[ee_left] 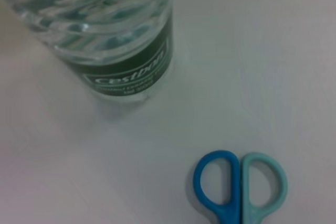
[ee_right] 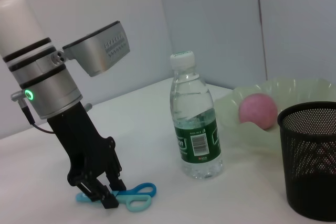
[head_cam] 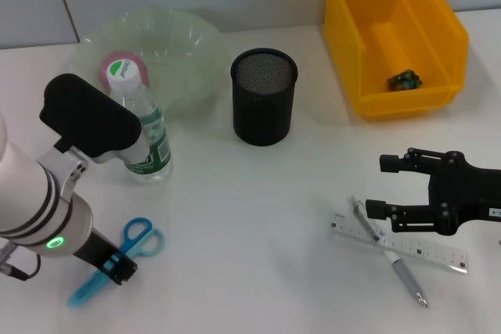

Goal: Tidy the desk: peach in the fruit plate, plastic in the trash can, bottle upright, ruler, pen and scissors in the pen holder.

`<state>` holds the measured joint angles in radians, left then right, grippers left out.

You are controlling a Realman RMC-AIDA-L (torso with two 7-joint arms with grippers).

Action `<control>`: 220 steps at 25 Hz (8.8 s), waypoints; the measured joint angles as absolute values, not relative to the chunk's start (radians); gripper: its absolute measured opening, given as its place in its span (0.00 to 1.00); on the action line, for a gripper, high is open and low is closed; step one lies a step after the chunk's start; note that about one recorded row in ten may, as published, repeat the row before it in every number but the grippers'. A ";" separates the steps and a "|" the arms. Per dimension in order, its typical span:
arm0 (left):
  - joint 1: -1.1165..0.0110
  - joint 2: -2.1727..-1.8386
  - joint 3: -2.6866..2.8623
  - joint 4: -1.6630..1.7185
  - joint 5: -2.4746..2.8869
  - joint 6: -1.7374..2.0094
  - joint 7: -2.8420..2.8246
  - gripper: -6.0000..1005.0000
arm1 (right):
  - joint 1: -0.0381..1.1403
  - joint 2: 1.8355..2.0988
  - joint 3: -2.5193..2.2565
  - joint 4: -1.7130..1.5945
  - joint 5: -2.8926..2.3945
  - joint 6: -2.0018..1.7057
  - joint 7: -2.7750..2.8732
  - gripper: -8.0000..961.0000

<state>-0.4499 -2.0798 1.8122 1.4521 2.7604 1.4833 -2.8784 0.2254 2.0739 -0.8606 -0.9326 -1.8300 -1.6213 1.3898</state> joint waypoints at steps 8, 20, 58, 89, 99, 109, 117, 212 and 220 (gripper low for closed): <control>-0.459 -2.079 1.823 1.441 2.761 1.472 -2.877 0.30 | 0.226 2.073 -0.861 -0.930 -1.830 -1.621 1.390 0.87; -0.440 -2.079 1.860 1.562 2.756 1.518 -2.877 0.24 | 0.218 2.071 -0.861 -0.932 -1.829 -1.621 1.394 0.87; -0.377 -2.073 1.865 1.765 2.389 0.819 -2.406 0.24 | 0.226 2.074 -0.847 -0.959 -1.826 -1.636 1.436 0.87; -0.599 -2.080 1.901 1.030 1.084 0.349 -1.188 0.28 | 0.251 2.070 -0.847 -0.949 -1.830 -1.611 1.449 0.87; -0.620 -2.080 1.893 0.898 0.823 0.429 -0.930 0.29 | 0.263 2.073 -0.847 -0.946 -1.839 -1.610 1.456 0.87; -0.639 -2.080 1.895 0.807 0.701 0.484 -0.802 0.31 | 0.274 2.075 -0.854 -0.943 -1.845 -1.601 1.462 0.87; -0.646 -2.080 1.889 0.755 0.675 0.516 -0.780 0.32 | 0.278 2.075 -0.856 -0.936 -1.845 -1.600 1.463 0.87; -0.138 -2.026 1.562 0.693 1.037 1.416 -0.827 0.79 | 0.699 2.082 -1.376 -1.536 -2.657 -1.932 2.358 0.87; -0.139 -2.044 1.549 0.651 1.037 1.422 -0.798 0.79 | 0.633 2.085 -1.452 -1.515 -2.651 -1.806 2.360 0.87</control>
<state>-0.1389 -2.0443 1.5494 0.6508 1.0370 1.4224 -0.7976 0.6326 2.0848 -1.4519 -1.5154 -2.6506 -1.8065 2.3603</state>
